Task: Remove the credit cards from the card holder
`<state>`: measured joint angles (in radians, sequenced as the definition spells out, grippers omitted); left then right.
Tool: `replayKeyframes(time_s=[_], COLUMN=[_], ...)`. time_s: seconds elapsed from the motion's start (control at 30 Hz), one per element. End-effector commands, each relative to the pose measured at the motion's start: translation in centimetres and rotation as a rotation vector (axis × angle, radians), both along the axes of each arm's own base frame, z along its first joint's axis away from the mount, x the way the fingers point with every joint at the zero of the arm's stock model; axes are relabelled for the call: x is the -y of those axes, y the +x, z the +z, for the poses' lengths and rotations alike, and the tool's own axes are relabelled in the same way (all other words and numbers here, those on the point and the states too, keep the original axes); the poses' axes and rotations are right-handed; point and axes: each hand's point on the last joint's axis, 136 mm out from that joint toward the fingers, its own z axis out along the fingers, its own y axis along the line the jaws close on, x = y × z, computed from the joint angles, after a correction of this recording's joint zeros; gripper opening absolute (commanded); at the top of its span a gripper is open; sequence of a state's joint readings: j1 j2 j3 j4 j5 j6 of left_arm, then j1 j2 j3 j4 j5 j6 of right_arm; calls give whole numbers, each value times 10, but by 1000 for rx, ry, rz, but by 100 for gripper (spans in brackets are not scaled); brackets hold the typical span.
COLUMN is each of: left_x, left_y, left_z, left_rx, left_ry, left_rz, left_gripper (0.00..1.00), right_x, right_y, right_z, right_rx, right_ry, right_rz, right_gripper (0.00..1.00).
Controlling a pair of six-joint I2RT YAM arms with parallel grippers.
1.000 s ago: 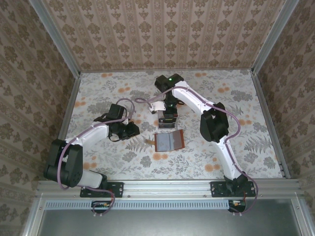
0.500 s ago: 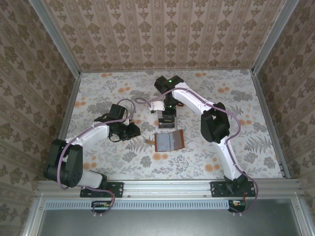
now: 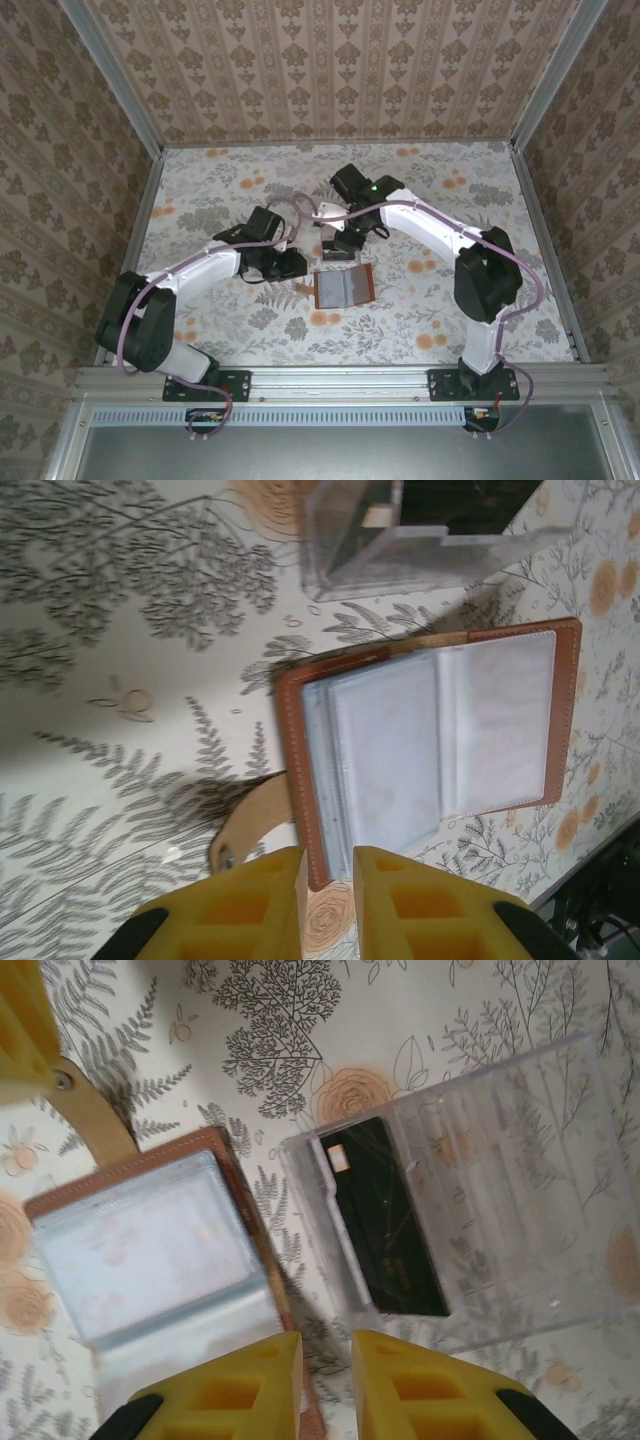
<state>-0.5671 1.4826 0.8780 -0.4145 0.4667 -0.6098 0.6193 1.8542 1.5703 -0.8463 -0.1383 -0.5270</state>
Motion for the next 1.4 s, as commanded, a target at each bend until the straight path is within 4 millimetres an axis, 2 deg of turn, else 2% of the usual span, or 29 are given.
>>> replayKeyframes(time_s=[0.0,0.2,0.33,0.43,0.63,0.83,1.07,1.37], left_x=[10,22,29,33,26,21,17,15], left_y=[2,-6,-9,-9,-11,-14,-18,-22], left_z=[0,-14,-25,-30,-44,-56,-65,-69], left_rx=[-2,-27,-43,-50,-60,-74,-86,-92], left_ry=[13,44,57,64,118,151,162,141], left_rz=[-7,-36,-46,-50,-48,-54,-57,-48], left_gripper=[21,21,21,20,17,12,10,9], right_x=[-9,2,9,11,3,-10,-29,-53], right_y=[-3,-16,-18,-16,-29,-40,-46,-56], right_z=[18,17,9,4,-14,-28,-40,-57], right_rx=[13,-9,-55,-90,-252,-359,-458,-544], right_ry=[147,226,285,328,389,394,408,407], right_rz=[-164,-359,-550,-687,-836,-865,-904,-914], right_gripper=[23,24,24,23,20,17,18,18])
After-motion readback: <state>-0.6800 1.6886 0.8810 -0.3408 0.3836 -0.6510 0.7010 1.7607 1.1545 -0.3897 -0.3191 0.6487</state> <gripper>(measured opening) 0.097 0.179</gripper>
